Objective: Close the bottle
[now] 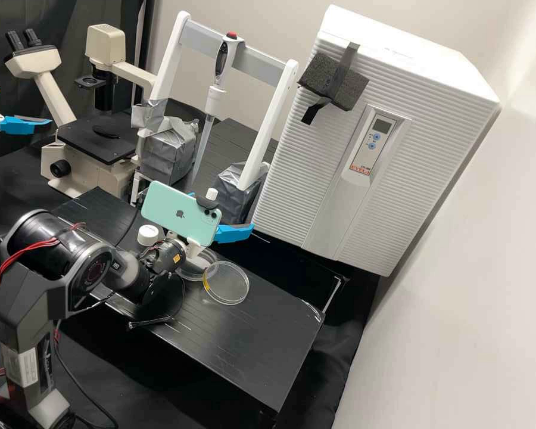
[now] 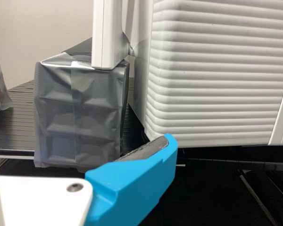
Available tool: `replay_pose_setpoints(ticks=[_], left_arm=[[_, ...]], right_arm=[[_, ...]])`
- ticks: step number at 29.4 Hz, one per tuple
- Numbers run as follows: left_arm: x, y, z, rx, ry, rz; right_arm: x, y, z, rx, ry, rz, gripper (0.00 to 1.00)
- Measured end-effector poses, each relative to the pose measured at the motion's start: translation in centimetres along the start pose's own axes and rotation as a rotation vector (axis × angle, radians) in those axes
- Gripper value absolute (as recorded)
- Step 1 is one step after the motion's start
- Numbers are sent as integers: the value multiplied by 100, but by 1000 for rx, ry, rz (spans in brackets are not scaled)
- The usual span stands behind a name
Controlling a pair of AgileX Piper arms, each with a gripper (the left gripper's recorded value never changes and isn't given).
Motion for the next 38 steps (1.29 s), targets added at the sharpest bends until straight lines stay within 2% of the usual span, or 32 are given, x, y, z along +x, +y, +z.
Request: replay_pose_setpoints(ticks=[10, 12, 16, 20, 23, 26, 31, 34, 38], left_arm=[[-8, -7, 0, 4, -11, -3], [-43, -7, -15, -6, -37, 3], [-202, -18, -42, -41, -115, 13], [-420, -1, -34, -53, -220, 39], [-556, 4, -21, -55, -278, 18], [-717, -52, 7, -58, -342, -38], [-943, -160, -8, -65, -382, -123], [-1025, -209, -26, -67, -392, -159], [-1084, -259, -36, -76, -409, -200]], right_arm=[[0, 0, 0, 0, 0, 0, 100], [0, 0, 0, 0, 0, 0, 100], [0, 0, 0, 0, 0, 0, 100], [0, 0, 0, 0, 0, 0, 100], [0, 0, 0, 0, 0, 0, 100], [0, 0, 0, 0, 0, 0, 100], [0, 0, 0, 0, 0, 0, 100], [0, 0, 0, 0, 0, 0, 100], [0, 0, 0, 0, 0, 0, 100]])
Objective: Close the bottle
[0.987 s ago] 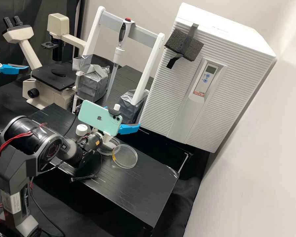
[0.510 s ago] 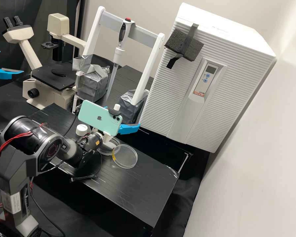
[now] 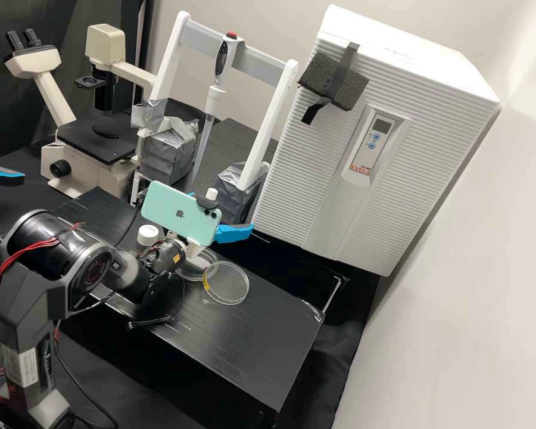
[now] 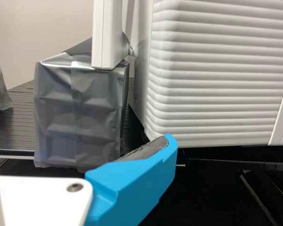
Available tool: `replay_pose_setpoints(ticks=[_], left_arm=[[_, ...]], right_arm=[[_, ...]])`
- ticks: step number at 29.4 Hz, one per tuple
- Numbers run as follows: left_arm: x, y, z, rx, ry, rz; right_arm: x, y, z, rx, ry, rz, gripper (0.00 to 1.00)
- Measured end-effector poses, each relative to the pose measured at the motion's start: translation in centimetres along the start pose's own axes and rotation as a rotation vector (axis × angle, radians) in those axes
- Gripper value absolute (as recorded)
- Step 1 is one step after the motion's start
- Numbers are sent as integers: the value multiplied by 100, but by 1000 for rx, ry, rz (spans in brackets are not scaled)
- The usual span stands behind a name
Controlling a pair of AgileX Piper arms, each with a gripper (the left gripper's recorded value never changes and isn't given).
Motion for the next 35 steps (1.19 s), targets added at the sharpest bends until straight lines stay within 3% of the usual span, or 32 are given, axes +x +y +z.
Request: replay_pose_setpoints(ticks=[3, 6, 9, 23, 28, 35], left_arm=[[-5, -51, -16, -9, -12, -34], [-10, -112, -20, -49, -19, -63], [-15, -145, -12, -59, -27, -80], [15, -208, 59, -57, -84, -121], [28, -189, 140, -45, -121, -118], [28, -184, 163, -39, -130, -115]], right_arm=[[0, 0, 0, 0, 0, 0, 100], [0, 0, 0, 0, 0, 0, 100], [0, 0, 0, 0, 0, 0, 100], [0, 0, 0, 0, 0, 0, 100], [0, 0, 0, 0, 0, 0, 100], [0, 0, 0, 0, 0, 0, 100]])
